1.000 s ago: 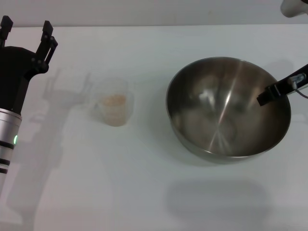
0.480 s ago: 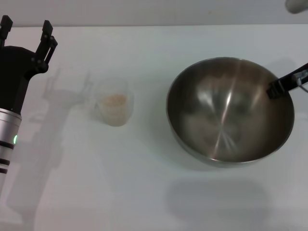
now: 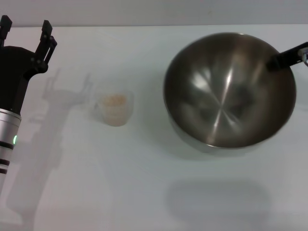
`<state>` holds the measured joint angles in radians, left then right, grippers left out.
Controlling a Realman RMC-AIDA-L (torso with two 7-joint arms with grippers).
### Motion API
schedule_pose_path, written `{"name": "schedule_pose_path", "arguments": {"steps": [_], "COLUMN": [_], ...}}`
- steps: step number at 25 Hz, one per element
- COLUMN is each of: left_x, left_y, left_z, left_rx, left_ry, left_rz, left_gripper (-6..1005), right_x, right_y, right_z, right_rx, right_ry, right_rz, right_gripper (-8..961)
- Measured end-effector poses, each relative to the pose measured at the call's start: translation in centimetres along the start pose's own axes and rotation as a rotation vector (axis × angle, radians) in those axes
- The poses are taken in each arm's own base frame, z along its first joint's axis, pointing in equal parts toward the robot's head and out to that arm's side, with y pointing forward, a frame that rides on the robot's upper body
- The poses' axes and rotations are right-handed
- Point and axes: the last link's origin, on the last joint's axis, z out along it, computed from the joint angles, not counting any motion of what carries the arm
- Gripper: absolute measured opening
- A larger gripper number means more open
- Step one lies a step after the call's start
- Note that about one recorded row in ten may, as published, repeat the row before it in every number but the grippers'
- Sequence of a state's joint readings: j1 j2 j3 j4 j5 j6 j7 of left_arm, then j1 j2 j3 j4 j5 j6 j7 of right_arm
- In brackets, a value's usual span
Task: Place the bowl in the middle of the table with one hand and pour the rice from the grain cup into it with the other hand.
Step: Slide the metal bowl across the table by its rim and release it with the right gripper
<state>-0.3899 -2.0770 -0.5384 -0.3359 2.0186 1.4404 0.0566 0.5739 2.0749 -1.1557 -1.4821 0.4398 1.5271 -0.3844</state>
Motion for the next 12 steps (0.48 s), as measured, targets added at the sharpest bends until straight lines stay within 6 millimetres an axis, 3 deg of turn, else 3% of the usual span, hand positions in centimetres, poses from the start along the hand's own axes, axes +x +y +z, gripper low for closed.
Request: {"name": "schedule_pose_path", "arguments": {"steps": [12], "left_x": [0.0], "left_y": [-0.1], "left_z": [-0.1], "left_rx": [0.001], "left_ry": [-0.001], "left_rz": [0.002], "left_gripper": [829], "right_x": [0.3], "right_y": [2.2], "right_z": [1.8], "right_rx": [-0.172], "right_ry": [0.019], "right_rz": [-0.014], "right_gripper": [3]}}
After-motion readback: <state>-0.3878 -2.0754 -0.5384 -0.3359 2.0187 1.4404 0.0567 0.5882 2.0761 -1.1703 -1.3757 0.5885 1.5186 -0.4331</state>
